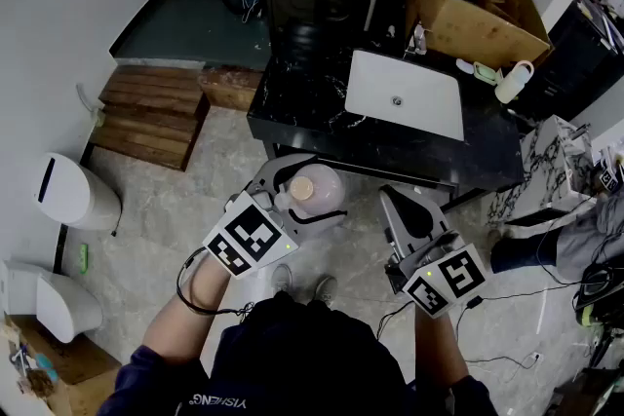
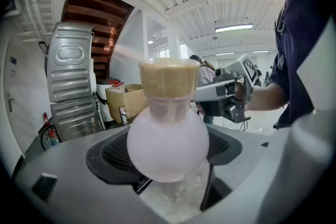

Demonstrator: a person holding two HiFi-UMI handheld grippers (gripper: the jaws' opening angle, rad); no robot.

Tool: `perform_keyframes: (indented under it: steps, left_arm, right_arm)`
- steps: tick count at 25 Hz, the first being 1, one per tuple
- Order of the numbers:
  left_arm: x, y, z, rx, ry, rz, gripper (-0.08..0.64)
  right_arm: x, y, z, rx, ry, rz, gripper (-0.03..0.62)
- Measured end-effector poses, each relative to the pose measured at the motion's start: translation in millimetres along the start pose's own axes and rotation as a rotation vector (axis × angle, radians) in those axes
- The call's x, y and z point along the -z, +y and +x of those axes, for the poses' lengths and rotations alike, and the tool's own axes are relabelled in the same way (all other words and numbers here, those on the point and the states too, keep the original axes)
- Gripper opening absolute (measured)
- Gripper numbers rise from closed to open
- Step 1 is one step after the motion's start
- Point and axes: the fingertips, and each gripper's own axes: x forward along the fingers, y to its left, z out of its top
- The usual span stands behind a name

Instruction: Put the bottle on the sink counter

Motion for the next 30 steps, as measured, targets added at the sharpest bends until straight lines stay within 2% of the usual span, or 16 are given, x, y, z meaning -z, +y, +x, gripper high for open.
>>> perform_keyframes:
  steps: [12, 30]
  left_arm:
    - [2.7, -3.9, 3.5, -0.011, 0.008, -0.004, 0.397]
    - [-9.0, -10.1, 43.6, -0.072, 0.016, -0.029, 0.397]
  right_arm:
    - [-0.1, -3.8, -6.1, -0.001, -0.016, -0.004, 0.026]
    - [4.3, -48.5, -33.4, -0.048, -0.009, 0.010, 0.026]
